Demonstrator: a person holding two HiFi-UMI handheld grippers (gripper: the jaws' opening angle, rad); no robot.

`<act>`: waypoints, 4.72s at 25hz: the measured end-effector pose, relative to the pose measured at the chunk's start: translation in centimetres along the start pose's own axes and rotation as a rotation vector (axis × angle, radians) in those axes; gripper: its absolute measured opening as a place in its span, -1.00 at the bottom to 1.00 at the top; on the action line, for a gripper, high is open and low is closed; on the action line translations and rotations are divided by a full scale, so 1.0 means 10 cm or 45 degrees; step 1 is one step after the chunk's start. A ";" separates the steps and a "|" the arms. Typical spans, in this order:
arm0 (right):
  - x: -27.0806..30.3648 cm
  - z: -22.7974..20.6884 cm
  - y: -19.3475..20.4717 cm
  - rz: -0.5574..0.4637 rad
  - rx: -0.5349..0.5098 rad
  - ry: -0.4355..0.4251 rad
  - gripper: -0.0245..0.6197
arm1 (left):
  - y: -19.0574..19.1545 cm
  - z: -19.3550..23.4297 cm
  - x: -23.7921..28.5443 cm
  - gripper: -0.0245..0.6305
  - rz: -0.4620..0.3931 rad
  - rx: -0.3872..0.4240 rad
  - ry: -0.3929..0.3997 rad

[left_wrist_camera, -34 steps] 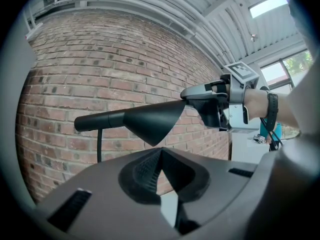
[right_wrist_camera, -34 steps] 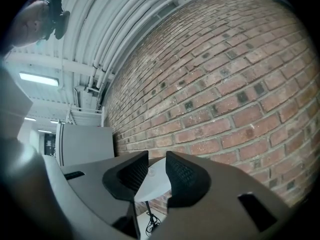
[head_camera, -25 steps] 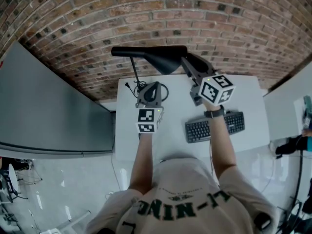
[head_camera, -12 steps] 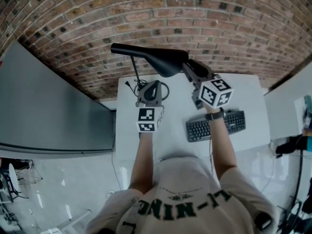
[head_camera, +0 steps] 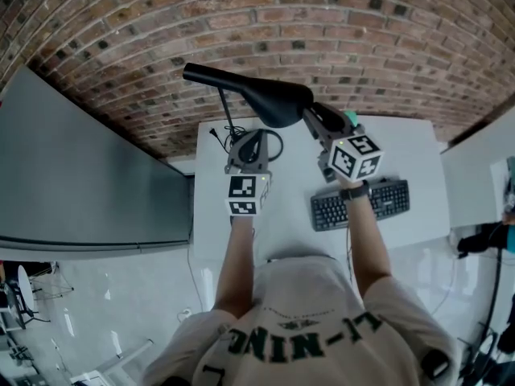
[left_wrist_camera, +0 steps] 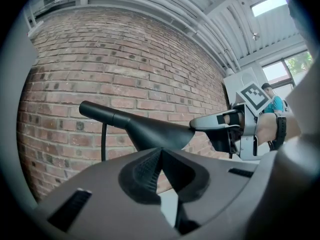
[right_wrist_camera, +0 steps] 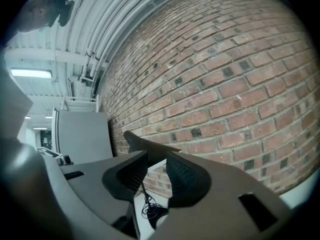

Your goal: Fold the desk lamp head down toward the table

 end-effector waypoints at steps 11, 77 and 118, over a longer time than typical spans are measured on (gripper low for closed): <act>0.06 -0.06 0.36 0.017 0.016 0.002 -0.58 | 0.02 0.06 -0.02 -0.93 -0.005 0.008 -0.004; -0.09 -0.03 0.53 0.021 -0.131 0.256 -0.73 | -0.03 0.32 -0.25 -0.93 0.006 -0.056 -0.143; -0.21 0.20 0.63 0.019 -0.194 0.361 -0.91 | 0.00 0.32 -0.15 -0.93 0.002 -0.035 -0.101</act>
Point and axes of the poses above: the fingertips, and each gripper's own axes: x forward along the fingers, z to its left, y out of its underside, the point moved 4 cm from there along -x, backward along the fingers, and after that the axes turned 13 degrees about -y, right-handed, at the moved point
